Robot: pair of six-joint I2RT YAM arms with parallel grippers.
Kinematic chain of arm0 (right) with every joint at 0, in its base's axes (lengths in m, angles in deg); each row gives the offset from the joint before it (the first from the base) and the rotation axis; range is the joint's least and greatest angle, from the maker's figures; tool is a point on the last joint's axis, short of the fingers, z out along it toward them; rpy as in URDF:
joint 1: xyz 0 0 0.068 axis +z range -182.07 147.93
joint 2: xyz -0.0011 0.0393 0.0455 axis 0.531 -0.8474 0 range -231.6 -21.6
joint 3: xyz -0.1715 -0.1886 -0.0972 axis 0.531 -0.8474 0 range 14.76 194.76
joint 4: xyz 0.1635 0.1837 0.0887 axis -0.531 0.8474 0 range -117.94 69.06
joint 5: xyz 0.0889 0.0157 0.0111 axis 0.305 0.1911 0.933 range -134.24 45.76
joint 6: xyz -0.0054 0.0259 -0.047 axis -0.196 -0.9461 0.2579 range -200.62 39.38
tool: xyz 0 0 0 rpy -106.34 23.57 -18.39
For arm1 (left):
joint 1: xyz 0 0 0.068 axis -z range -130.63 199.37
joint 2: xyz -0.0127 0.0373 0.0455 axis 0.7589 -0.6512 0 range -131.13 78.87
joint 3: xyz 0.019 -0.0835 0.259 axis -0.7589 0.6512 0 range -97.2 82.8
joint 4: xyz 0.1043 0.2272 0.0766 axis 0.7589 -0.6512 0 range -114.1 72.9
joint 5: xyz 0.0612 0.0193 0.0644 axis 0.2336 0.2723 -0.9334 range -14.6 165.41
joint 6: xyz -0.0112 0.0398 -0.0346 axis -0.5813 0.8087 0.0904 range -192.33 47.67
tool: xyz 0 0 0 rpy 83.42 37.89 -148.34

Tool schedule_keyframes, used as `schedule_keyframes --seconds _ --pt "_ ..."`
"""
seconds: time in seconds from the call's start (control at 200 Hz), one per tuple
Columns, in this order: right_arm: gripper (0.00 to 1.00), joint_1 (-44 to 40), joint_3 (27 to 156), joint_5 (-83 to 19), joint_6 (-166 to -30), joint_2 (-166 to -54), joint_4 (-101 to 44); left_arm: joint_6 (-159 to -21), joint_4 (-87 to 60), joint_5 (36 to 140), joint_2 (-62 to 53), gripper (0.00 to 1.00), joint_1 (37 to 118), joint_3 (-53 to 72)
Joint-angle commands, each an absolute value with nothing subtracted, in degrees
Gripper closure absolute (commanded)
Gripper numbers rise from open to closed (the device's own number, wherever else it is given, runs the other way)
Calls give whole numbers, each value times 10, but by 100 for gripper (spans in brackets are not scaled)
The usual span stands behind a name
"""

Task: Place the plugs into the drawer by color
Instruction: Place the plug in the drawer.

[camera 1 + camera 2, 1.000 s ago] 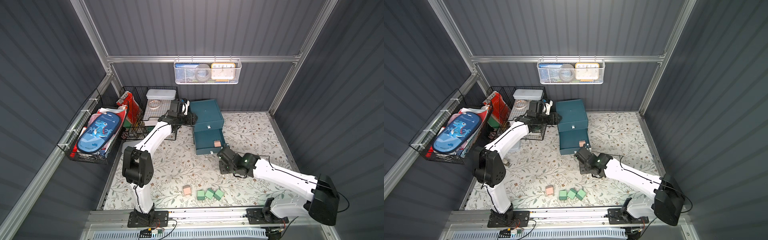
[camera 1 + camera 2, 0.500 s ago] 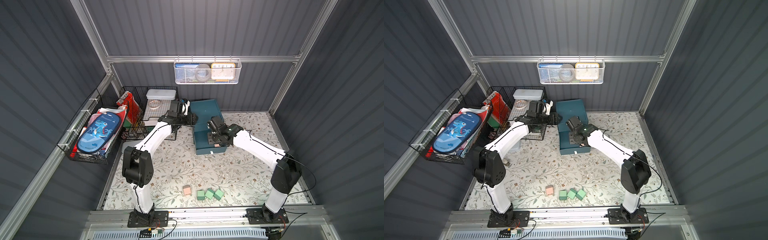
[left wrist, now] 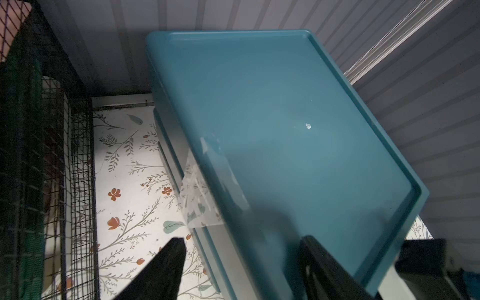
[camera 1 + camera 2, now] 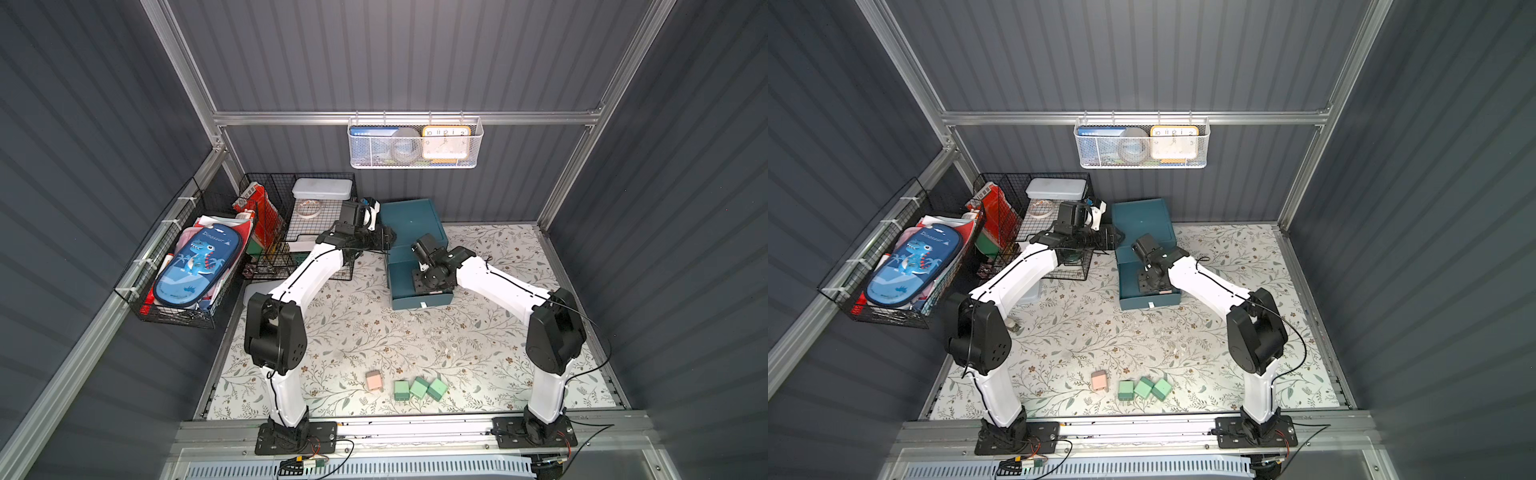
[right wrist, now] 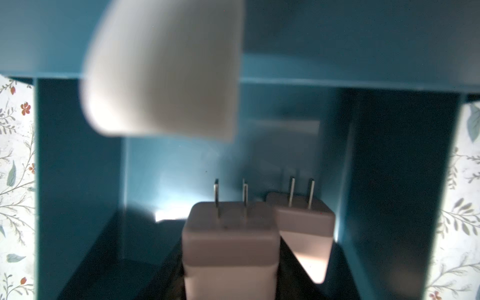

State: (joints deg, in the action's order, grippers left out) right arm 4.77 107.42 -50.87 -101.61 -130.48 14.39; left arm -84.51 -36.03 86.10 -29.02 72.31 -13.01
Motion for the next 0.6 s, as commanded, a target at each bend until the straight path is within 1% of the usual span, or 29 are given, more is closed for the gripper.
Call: schedule_keyframes --seconds 0.0,0.21,0.27,0.37,0.44,0.52,0.595 --pt "52 44 1081 -501 -1006 -1304 169 -831 -397 865 -283 26 725 -116" --pt "39 43 1083 -501 -1000 -1285 176 -833 -392 851 -282 26 725 -113" --pt "37 44 1082 -498 -998 -1278 178 -833 -389 848 -278 26 725 -109" --pt "36 44 1087 -493 -997 -1259 188 -829 -391 851 -275 26 725 -105" --pt "36 53 1080 -482 -997 -1221 187 -830 -392 853 -280 26 725 -108" --pt "36 89 1024 -506 -990 -1157 137 -830 -396 856 -286 27 725 -114" --pt "37 145 943 -535 -980 -1102 70 -830 -395 856 -286 27 725 -113"
